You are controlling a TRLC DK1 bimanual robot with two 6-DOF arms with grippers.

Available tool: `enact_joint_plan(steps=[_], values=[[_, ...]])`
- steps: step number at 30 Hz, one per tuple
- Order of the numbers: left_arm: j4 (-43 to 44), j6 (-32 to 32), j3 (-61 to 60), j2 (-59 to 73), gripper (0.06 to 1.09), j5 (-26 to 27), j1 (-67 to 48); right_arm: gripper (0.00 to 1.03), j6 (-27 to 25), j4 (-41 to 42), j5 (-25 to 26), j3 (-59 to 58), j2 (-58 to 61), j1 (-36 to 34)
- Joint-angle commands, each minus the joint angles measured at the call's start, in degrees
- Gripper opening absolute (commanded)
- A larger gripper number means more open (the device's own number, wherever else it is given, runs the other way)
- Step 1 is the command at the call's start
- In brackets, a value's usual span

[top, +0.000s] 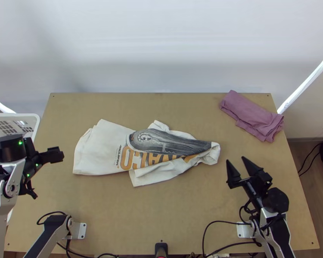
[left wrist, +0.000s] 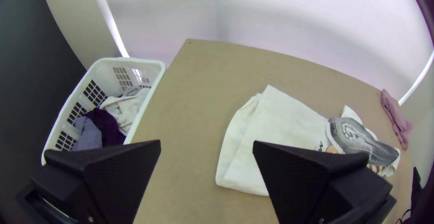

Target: Fold the t-shirt

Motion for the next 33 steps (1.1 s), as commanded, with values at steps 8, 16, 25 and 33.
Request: enact_joint_plan(steps=[8, 16, 25, 33], values=[[0.9, -0.6, -6.0, -5.2, 1.05, 0.7, 1.9, 0.98, 5.5, -8.3, -1.2, 24.7, 26.1, 13.0], [1.8, -1.3, -7.3, -6.5, 1.05, 2.4, 3.7, 0.98, 33.0, -14.6, -6.3, 30.0, 37.5, 27.2], [2.6, -1.5, -7.9, -5.9, 1.05, 3.1, 4.3, 0.98, 38.8, -17.7, -11.9, 30.4, 53.1, 32.6], [2.9, -1.4, -8.1, -5.7, 1.05, 3.1, 4.3, 0.87, 37.0, -13.4, -12.8, 34.0, 65.3, 32.6]])
